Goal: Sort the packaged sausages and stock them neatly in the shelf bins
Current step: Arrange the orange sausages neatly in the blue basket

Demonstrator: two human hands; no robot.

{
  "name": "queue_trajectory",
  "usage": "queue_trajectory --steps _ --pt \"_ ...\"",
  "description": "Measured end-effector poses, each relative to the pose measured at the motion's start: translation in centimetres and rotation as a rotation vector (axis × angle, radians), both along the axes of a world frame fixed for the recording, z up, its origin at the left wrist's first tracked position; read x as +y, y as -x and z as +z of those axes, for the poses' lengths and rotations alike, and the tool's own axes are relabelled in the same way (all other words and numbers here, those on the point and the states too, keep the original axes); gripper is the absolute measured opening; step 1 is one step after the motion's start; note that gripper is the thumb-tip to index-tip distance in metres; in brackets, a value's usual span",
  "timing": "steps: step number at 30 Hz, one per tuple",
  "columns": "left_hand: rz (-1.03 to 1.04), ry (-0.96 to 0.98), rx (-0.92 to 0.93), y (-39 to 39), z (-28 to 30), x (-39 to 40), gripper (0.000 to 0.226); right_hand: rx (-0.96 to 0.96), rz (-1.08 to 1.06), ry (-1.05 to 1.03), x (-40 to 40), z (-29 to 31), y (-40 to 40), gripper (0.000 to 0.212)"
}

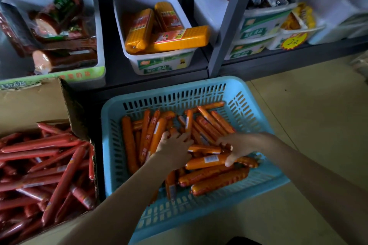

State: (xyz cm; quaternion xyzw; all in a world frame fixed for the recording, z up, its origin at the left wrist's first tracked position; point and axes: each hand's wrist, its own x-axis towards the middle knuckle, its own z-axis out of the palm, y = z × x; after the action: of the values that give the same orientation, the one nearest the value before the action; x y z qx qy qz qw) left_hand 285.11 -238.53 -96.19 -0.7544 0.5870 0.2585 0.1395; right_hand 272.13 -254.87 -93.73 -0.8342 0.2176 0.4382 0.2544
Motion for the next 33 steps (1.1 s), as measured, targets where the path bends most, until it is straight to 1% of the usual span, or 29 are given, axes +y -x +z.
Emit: queue_trajectory --steps 1,4,6,7,8,9,10,11,12,13,14,15,16,18,20,22,25,26,28,30,31,33 --pt "-0.007 0.010 -0.009 0.0 0.3 -0.1 0.048 -0.018 -0.016 -0.004 0.3 0.1 0.1 0.070" --pt "0.005 -0.005 0.028 -0.9 1.4 -0.3 0.033 -0.039 -0.079 -0.101 1.0 0.7 -0.3 0.061" --pt "-0.025 -0.108 -0.007 -1.8 2.1 -0.2 0.027 -0.088 -0.049 -0.143 0.9 0.9 -0.9 0.048" --pt "-0.044 -0.172 -0.028 -2.0 2.5 0.0 0.025 -0.167 -0.072 -0.151 0.6 0.8 -1.2 0.039" --pt "-0.043 -0.214 -0.035 -2.1 2.8 0.1 0.024 -0.284 -0.136 -0.116 0.1 0.6 -1.6 0.032" --pt "-0.027 -0.215 -0.041 -2.1 2.8 0.2 0.021 -0.422 -0.217 -0.040 -0.5 0.2 -1.9 0.027" --pt "0.000 -0.158 -0.043 -2.0 2.9 0.2 0.018 -0.537 -0.291 0.070 -1.2 -0.4 -2.1 0.023" --pt "0.039 -0.064 -0.038 -2.0 2.9 0.0 0.013 -0.591 -0.345 0.184 -2.0 -1.1 -2.3 0.021" --pt "0.080 0.036 -0.023 -2.0 2.9 0.0 0.011 -0.583 -0.376 0.271 -2.6 -1.8 -2.3 0.022" --pt "0.114 0.111 -0.002 -2.0 2.7 -0.1 0.021 -0.542 -0.386 0.313 -3.0 -2.7 -2.1 0.022" --pt "0.131 0.146 0.037 -2.1 2.3 -0.3 0.032 -0.483 -0.381 0.320 -3.2 -3.6 -2.0 0.025" --pt "0.133 0.160 0.082 -2.1 2.1 -0.6 0.040 -0.434 -0.360 0.326 -3.2 -4.4 -2.0 0.033" --pt "0.130 0.164 0.126 -2.0 1.9 -0.9 0.045 -0.402 -0.343 0.337 -3.3 -5.1 -2.0 0.042" --pt "0.123 0.141 0.192 -1.6 1.5 -1.8 0.050 -0.414 -0.317 0.372 -3.2 -5.5 -2.2 0.052" --pt "0.109 0.094 0.199 -1.1 0.7 -2.9 0.054 -0.395 -0.295 0.396 -3.6 -5.4 -2.2 0.058" --pt "0.083 0.050 0.168 -0.7 -0.3 -4.0 0.054 -0.327 -0.293 0.382 -4.1 -4.9 -1.8 0.068" --pt "0.069 -0.010 0.122 0.3 -1.5 -5.1 0.055 -0.270 -0.253 0.340 -3.7 -4.4 -1.1 0.067" --pt "0.060 -0.032 0.091 0.7 -1.8 -5.4 0.055 -0.285 -0.238 0.322 -3.5 -4.3 -1.0 0.067" --pt "0.037 -0.071 0.023 1.5 -2.3 -5.8 0.056 -0.383 -0.270 0.301 -3.0 -3.5 -1.5 0.061" --pt "0.050 -0.081 -0.007 1.7 -2.6 -6.1 0.056 -0.500 -0.349 0.413 -3.5 -3.1 -2.5 0.059" --pt "0.057 -0.080 -0.016 1.6 -2.7 -6.1 0.056 -0.528 -0.367 0.487 -3.8 -2.9 -3.0 0.060" --pt "0.045 -0.073 -0.041 1.3 -2.7 -6.1 0.058 -0.513 -0.320 0.609 -4.1 -2.6 -3.8 0.053"
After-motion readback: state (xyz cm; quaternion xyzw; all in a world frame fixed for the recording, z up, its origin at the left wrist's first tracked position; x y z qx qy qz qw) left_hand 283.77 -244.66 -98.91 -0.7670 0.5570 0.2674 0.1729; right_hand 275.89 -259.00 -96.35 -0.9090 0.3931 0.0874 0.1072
